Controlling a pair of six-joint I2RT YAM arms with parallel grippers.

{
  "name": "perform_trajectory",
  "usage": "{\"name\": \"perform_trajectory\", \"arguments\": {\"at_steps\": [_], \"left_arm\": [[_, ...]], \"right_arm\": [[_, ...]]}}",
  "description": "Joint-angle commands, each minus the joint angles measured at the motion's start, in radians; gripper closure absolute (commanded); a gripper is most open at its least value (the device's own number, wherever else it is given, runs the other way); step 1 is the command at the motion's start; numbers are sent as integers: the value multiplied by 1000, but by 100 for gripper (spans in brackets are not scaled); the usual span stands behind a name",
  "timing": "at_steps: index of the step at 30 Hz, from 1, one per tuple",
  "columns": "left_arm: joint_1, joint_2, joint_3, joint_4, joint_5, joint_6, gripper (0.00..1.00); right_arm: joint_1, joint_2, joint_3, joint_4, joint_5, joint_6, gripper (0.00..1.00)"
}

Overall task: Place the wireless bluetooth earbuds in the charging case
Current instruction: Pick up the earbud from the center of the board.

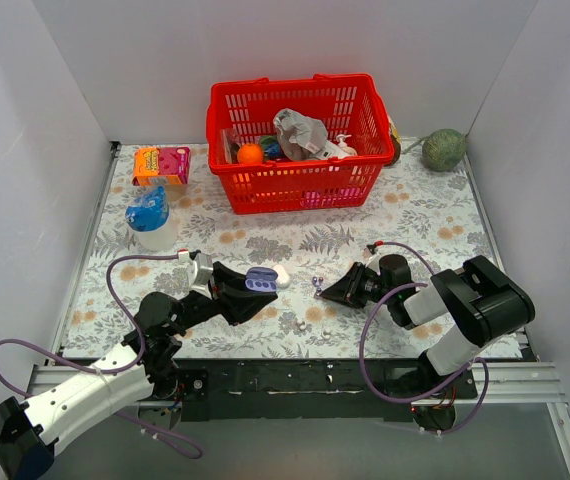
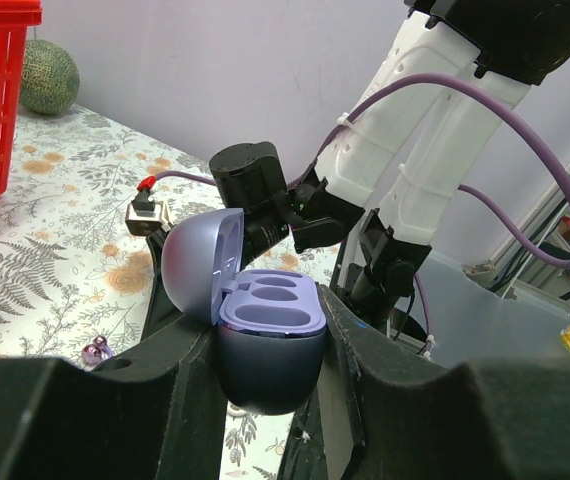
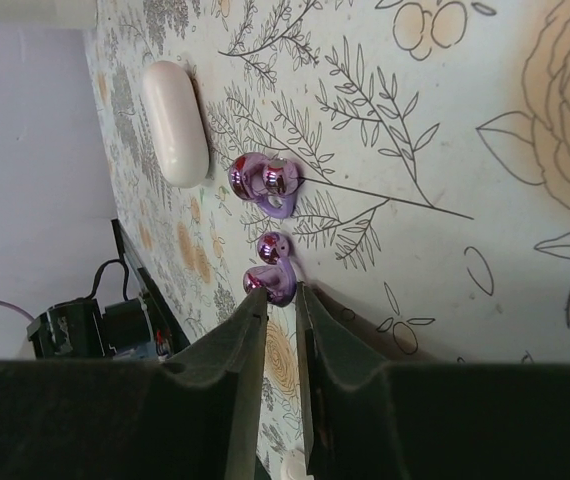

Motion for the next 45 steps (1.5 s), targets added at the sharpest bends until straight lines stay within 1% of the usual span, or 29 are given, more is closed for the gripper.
{"name": "perform_trajectory", "arguments": {"at_steps": [1,3,4,18,23,30,39,45], "left_arm": [[0,-2,15,13,8,-1,100],[0,-2,15,11,9,-1,100],[0,-4,15,11,8,-1,100],[2,-8,15,4,6,2,100],[2,-19,13,-4,3,6,100],[0,-22,13,-6,3,9,100],[0,-16,10,4,5,6,100],[2,-14,12,4,5,6,100]], "right_arm": [[9,18,5,-30,26,-12,71],[9,21,7,-30,27,-7,66],[8,25,11,-30,27,-4,65],[8,50,31,0,27,26,68],[8,58,39,-3,27,31,71],[8,62,40,-4,24,26,79],[9,62,33,0,16,16,80],[11,65,28,16,7,16,88]]}}
